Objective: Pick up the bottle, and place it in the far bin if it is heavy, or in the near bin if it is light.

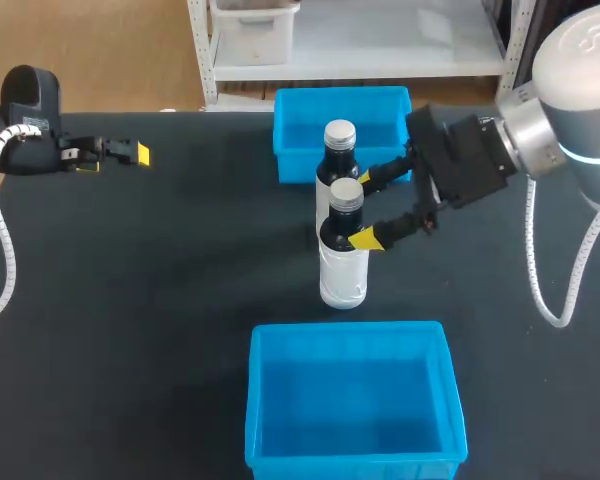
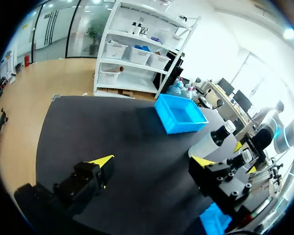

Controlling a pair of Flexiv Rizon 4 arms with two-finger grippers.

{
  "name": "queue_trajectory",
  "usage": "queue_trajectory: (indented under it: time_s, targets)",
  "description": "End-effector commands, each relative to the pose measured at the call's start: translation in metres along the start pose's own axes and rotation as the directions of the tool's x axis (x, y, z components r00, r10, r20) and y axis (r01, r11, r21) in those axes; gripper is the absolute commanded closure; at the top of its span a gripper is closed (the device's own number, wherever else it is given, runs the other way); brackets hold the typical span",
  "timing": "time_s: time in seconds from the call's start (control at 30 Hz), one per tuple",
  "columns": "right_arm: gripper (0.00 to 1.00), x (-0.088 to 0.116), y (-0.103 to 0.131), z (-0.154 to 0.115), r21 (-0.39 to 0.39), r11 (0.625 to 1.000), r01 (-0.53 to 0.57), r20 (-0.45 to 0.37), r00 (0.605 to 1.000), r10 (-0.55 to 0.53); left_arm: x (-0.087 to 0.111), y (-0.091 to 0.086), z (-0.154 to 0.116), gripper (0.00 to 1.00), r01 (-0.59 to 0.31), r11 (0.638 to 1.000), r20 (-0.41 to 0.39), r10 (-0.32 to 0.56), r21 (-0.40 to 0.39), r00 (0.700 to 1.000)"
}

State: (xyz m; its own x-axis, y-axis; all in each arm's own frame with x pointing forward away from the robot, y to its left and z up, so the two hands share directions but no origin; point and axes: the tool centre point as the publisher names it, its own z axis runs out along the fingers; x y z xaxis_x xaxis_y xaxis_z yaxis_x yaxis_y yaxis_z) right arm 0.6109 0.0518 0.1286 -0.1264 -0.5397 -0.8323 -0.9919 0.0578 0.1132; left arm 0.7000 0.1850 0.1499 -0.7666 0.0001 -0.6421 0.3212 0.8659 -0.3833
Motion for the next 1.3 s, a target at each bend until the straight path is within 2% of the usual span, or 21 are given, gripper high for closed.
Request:
queue_trajectory:
  time_s: [0.03,0.73,1.3]
  targets:
    - [0.0,-0.001,0.0,0.005,0.003,1.0,-0.001,0.004,1.0,0.001,0.0,0.0,0.0,0.0,0.0,1.0,0.0,0.0,0.0,1.0]
    - [0.0,-0.005,0.001,0.019,0.007,1.0,-0.012,0.004,1.0,0.012,0.0,0.0,0.0,0.0,0.0,1.0,0.0,0.0,0.0,1.0]
    - [0.0,-0.004,-0.001,0.019,0.006,1.0,-0.007,-0.003,1.0,0.007,0.0,0.0,0.0,0.0,0.0,1.0,0.0,0.0,0.0,1.0]
